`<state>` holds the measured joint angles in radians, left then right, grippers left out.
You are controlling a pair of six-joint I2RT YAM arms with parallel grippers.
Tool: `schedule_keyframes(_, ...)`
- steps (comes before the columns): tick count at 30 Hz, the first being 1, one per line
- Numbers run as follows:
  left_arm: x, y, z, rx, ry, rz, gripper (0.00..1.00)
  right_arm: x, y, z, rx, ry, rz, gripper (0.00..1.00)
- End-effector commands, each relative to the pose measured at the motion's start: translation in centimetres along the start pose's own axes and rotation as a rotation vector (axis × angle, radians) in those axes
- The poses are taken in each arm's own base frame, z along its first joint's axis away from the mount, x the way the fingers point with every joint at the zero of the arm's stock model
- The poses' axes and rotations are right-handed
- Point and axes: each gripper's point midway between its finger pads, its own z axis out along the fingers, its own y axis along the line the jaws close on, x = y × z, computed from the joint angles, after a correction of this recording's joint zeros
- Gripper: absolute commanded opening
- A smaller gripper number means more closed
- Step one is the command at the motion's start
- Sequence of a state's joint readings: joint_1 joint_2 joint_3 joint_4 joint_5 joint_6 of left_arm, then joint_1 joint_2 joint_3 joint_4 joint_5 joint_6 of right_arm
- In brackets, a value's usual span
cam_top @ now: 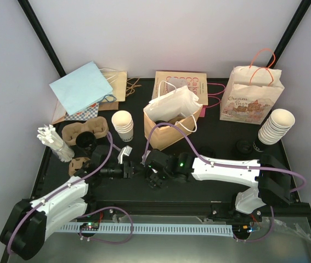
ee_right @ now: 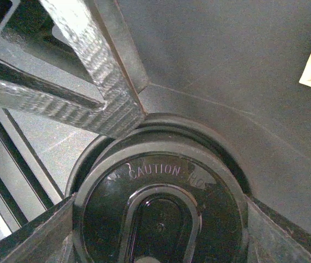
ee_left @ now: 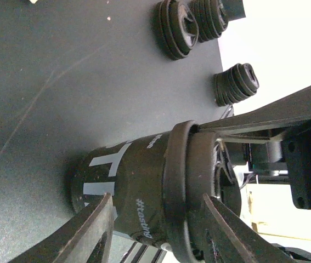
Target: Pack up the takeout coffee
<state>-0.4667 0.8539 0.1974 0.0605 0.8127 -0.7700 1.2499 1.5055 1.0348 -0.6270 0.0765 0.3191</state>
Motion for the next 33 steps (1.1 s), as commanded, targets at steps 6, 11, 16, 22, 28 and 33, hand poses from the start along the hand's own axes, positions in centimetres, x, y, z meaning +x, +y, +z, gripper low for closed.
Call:
schedule_keyframes(6, 1.5, 2.3, 0.8, -0.077, 0.092, -0.062, 0.37, 10.1, 0.4, 2.4, -0.034, 0.390, 0.010, 0.74)
schedule_keyframes(11, 2.3, 3.4, 0.9, -0.127, 0.143, -0.094, 0.27, 10.2, 0.4, 2.5, -0.033, 0.394, 0.013, 0.74)
schedule_keyframes(16, 3.0, 5.0, 0.5, -0.223, 0.175, -0.111, 0.28, 10.5, 0.4, 2.7, -0.030, 0.405, 0.018, 0.74)
schedule_keyframes(22, 4.4, 6.6, 0.4, -0.288, 0.229, -0.188, 0.24, 11.3, 0.8, 3.0, -0.044, 0.437, 0.021, 0.74)
schedule_keyframes(28, 5.9, 7.5, -0.1, -0.334, 0.269, -0.265, 0.20, 12.6, 1.3, 2.8, -0.080, 0.491, 0.038, 0.73)
schedule_keyframes(33, 5.7, 6.9, -0.1, -0.309, 0.273, -0.251, 0.21, 12.8, 1.0, 2.7, -0.061, 0.494, 0.054, 0.73)
